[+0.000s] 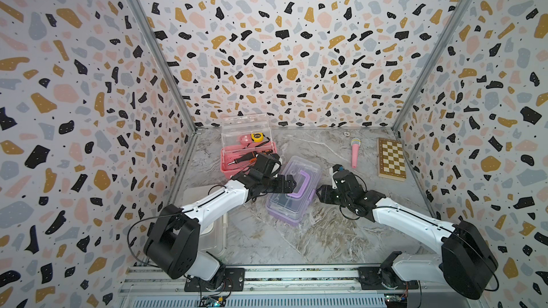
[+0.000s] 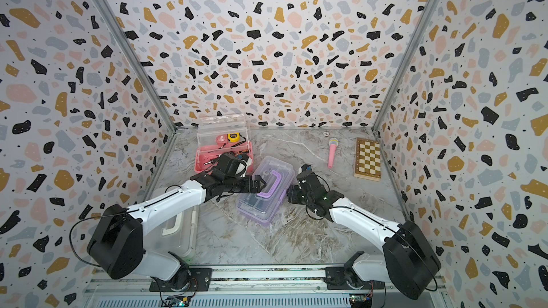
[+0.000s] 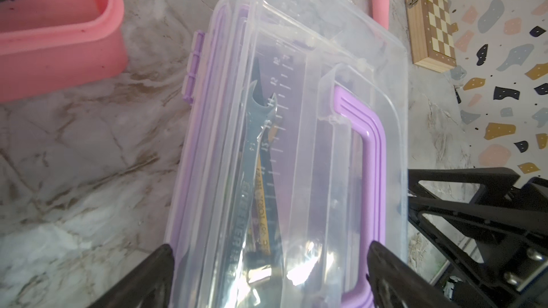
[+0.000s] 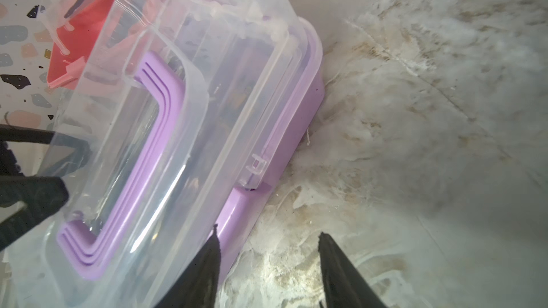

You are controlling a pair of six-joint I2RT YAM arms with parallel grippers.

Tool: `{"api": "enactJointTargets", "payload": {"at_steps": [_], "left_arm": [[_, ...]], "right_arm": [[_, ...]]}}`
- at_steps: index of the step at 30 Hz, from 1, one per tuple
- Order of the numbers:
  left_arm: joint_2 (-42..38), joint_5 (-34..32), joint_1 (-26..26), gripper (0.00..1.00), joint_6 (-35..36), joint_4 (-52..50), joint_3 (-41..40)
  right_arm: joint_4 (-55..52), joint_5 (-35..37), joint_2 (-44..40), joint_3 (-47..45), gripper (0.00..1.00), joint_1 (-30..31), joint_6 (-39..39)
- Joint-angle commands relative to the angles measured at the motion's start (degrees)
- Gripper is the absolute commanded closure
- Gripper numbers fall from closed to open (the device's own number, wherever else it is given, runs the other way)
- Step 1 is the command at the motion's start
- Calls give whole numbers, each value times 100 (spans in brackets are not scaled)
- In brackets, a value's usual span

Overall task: Close toolboxes
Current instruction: Move the toolbox to the center of the board.

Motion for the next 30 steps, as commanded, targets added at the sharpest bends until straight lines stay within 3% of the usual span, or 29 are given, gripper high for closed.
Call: {"api": "enactJointTargets", "payload": {"at_steps": [1, 5, 11, 17, 21, 25, 30], "left_arm": [[-311, 339, 28, 1, -164, -166, -234], [-480, 1020, -13, 1, -740, 421, -706], [-522, 1308, -436, 1, -1383, 1314, -968], [-524, 1079, -658, 1, -1478, 1555, -883], [-880, 333, -632, 1, -1061, 1089, -797], [-1210, -251, -402, 1, -819, 878, -845], [-1294, -330, 124, 1, -704, 768, -907]], "right_arm": [[-739, -151, -28, 432, 42, 11, 147], [-563, -312, -34, 487, 38, 46, 437], [-493, -480, 244, 690, 32, 81, 643], [-957, -230, 728, 1003, 32, 113, 555], [-1256, 25, 1002, 1160, 42, 116, 462], [-1334, 368, 1235, 1252, 63, 116, 272], [-1407, 817, 1532, 1447, 67, 78, -124]]}}
